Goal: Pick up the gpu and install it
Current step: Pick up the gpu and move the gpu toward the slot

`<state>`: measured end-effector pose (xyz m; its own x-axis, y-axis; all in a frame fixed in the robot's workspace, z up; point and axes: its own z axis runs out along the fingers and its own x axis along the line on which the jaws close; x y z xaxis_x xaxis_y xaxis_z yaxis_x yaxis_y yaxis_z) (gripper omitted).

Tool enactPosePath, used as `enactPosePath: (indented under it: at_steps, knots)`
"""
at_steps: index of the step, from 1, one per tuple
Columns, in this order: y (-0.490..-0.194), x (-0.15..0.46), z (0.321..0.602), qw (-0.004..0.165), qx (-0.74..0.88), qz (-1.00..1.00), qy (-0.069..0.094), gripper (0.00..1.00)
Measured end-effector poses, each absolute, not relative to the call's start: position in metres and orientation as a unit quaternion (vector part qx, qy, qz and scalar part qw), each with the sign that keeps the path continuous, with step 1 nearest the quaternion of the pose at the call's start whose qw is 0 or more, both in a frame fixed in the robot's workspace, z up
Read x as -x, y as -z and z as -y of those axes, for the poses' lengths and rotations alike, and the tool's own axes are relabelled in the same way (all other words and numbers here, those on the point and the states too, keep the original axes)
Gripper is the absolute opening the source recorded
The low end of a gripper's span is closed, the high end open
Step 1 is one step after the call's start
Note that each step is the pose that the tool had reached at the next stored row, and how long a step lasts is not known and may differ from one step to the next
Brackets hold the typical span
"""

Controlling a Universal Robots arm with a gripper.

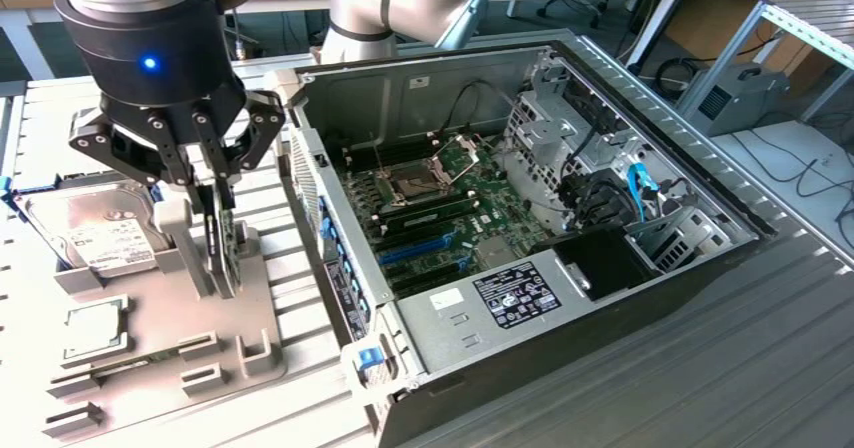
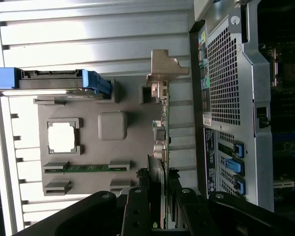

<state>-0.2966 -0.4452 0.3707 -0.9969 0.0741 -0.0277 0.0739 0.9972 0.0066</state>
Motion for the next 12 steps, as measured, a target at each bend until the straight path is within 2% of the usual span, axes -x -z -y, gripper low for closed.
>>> enactPosePath:
  at_steps: [12]
  knots:
    - [-0.3741,0.2966,0.4452,0.014,-0.037,-0.999,-0.003,0.26]
